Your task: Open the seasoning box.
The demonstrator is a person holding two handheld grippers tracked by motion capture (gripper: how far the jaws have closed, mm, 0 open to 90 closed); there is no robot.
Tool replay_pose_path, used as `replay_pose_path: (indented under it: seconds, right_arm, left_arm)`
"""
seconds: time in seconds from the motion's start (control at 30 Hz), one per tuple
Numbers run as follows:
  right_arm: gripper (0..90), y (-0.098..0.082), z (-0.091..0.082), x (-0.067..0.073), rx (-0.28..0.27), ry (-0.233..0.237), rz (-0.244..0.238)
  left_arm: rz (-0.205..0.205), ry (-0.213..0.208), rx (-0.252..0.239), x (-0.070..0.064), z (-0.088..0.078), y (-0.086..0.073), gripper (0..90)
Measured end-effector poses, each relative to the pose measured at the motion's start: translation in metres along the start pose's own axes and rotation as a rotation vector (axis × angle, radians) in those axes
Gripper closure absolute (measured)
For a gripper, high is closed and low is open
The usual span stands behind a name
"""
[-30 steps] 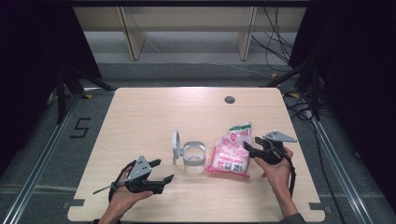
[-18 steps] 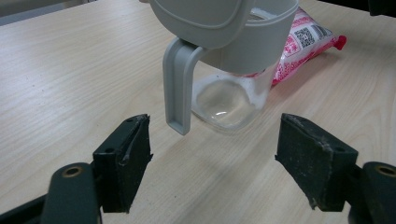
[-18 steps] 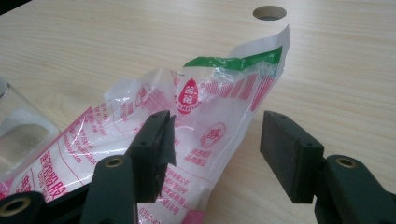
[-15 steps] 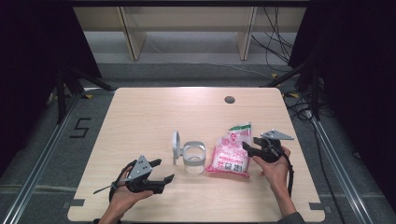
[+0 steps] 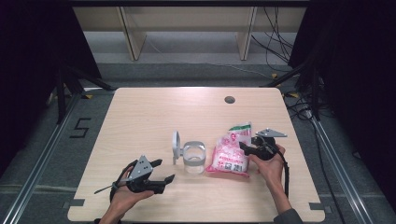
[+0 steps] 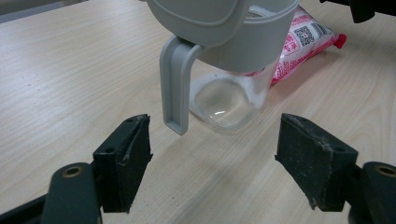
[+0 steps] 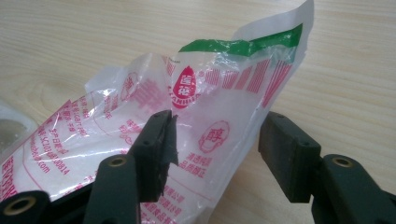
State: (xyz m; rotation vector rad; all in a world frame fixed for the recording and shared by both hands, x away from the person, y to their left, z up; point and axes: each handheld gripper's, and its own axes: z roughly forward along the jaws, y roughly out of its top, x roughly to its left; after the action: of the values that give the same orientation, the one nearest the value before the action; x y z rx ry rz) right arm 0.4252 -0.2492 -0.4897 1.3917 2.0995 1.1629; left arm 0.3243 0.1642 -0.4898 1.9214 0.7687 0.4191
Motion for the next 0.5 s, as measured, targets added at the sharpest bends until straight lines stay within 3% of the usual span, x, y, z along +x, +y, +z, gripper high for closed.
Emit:
replay_pose_path:
  seconds: [0.5]
  right_arm:
    - [54.7, -0.001, 0.014, -0.007, 0.0, 0.019, 0.048]
  left_arm:
    - [-0.013, 0.002, -0.004, 0.0, 0.002, 0.001, 25.4]
